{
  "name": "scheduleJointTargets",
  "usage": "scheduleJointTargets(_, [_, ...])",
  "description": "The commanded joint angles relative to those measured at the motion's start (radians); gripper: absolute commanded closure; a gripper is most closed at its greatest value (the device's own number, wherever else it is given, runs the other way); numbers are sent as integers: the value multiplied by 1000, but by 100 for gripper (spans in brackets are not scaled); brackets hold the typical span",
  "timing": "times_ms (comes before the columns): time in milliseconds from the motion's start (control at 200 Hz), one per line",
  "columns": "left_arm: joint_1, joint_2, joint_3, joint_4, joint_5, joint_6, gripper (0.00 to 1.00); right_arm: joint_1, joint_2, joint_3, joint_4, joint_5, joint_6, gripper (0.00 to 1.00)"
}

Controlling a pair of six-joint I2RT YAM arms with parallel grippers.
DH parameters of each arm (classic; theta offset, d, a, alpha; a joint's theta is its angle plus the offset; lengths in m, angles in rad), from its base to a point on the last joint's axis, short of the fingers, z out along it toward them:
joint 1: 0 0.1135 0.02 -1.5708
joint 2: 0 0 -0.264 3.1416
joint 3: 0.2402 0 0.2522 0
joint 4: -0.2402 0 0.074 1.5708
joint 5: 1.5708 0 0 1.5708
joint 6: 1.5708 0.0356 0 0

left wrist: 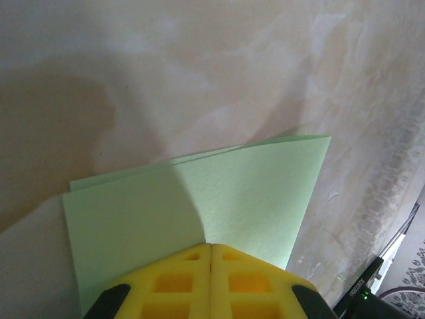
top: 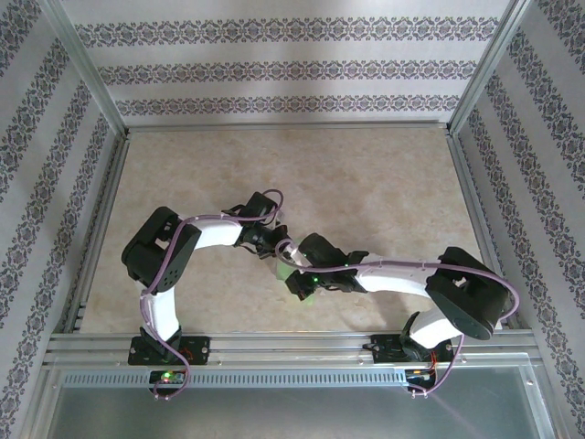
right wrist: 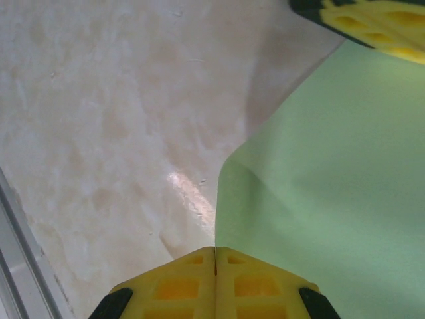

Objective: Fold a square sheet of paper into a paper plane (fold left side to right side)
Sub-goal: Third fold the triangle at the center of the table.

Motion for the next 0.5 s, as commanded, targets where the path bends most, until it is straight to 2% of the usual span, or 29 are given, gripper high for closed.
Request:
scheduleJointTargets(0, [-13, 54, -11, -78, -59, 44, 98, -25, 18, -11, 1, -10, 31, 100])
scheduleJointTargets(500, [-17, 34, -21, -87, -83, 21, 99, -96, 7, -26, -57, 60, 42, 100])
